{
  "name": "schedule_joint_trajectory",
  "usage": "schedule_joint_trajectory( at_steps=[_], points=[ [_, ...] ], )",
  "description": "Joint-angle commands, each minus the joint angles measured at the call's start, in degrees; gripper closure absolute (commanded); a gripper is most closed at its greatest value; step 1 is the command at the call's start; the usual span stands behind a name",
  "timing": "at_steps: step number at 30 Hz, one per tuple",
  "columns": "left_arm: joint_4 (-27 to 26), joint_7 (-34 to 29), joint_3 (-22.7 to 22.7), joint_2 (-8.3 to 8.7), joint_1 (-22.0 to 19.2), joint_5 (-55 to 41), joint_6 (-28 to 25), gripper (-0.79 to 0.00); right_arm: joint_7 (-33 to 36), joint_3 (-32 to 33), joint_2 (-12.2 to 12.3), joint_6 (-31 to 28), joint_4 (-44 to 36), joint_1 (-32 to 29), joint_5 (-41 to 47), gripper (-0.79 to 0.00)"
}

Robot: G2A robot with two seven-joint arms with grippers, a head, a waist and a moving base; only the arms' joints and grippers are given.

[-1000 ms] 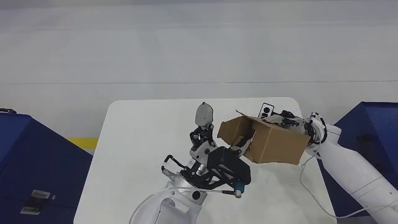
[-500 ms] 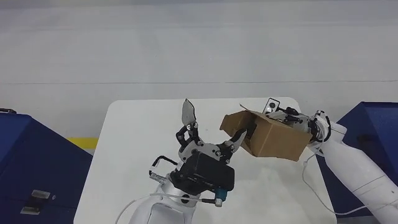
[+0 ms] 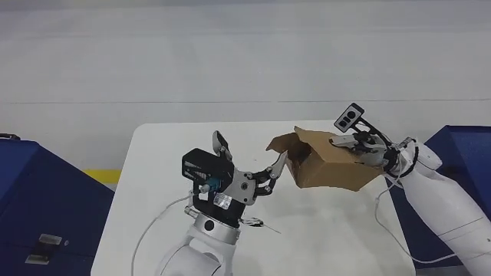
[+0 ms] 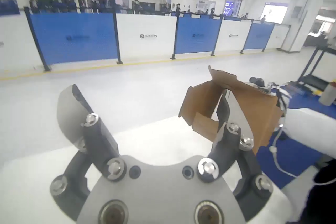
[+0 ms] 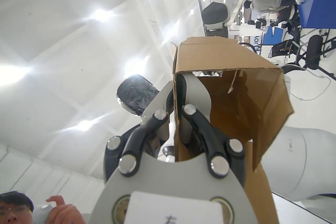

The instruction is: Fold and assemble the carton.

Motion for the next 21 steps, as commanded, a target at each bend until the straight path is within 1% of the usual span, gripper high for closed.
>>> schedule_joint_trajectory(
  at_steps=[1, 2, 3, 4, 5, 6, 8, 10, 12, 14, 16, 19, 21],
  points=[
    [0.0, 0.1, 0.0, 0.01, 0.0, 5.0, -0.2, -0.785, -0.4, 0.1, 0.0, -0.3, -0.2, 0.1, -0.5, 0.0],
    [0.2, -1.6, 0.3, -0.22, 1.1, -1.2, 0.7, -0.785, -1.4, 0.3, 0.0, -1.4, -1.0, -0.1, -2.3, 0.0],
    [0.0, -3.0, 0.3, -0.49, 1.4, -7.0, 1.0, -0.785, -1.9, 0.5, -0.1, -1.7, -1.5, -0.5, -3.0, 0.0],
    [0.0, -3.3, 0.4, -0.83, 0.9, -14.2, -0.2, -0.785, -2.1, 0.8, -0.1, -2.1, -1.8, -0.8, -3.3, 0.0],
    [0.0, -3.1, -0.1, -1.11, 0.5, -18.8, 0.2, -0.785, -2.3, 1.1, -0.2, -2.8, -2.0, -1.0, -4.0, 0.0],
    [0.0, -2.9, -0.9, -1.35, 0.3, -22.1, 1.7, -0.785, -2.5, 1.5, -0.2, -3.6, -2.0, -1.3, -4.7, 0.0],
    [0.0, -3.3, -1.3, -1.65, -0.2, -25.3, 3.2, -0.785, -3.0, 2.4, -0.3, -5.1, -2.1, -1.8, -5.9, 0.0],
    [0.0, -4.2, -0.5, -1.92, -0.4, -28.5, 3.7, -0.785, -3.2, 3.1, -0.4, -6.5, -2.1, -2.4, -6.8, 0.0],
    [0.0, -3.9, -0.5, -2.25, -0.4, -31.7, 5.6, -0.785, -3.2, 3.9, -0.5, -7.9, -2.2, -2.8, -7.6, 0.0],
    [0.0, -5.6, -0.3, -2.38, -0.6, -32.5, 7.5, -0.785, -3.7, 4.8, -0.5, -10.2, -2.2, -3.1, -9.7, 0.0],
    [0.0, -7.0, 0.0, -2.51, -1.3, -32.8, 8.6, -0.785, -5.1, 5.8, -0.6, -14.0, -2.6, -3.6, -12.6, 0.0],
    [0.0, -6.7, 0.0, -2.78, -2.3, -32.4, 10.6, -0.785, -7.5, 7.2, -0.6, -19.8, -3.7, -4.7, -18.2, 0.0],
    [0.0, -7.0, 0.1, -2.87, -2.7, -31.6, 11.9, -0.785, -7.9, 7.8, -0.8, -21.3, -4.9, -5.8, -18.9, 0.0]
  ],
)
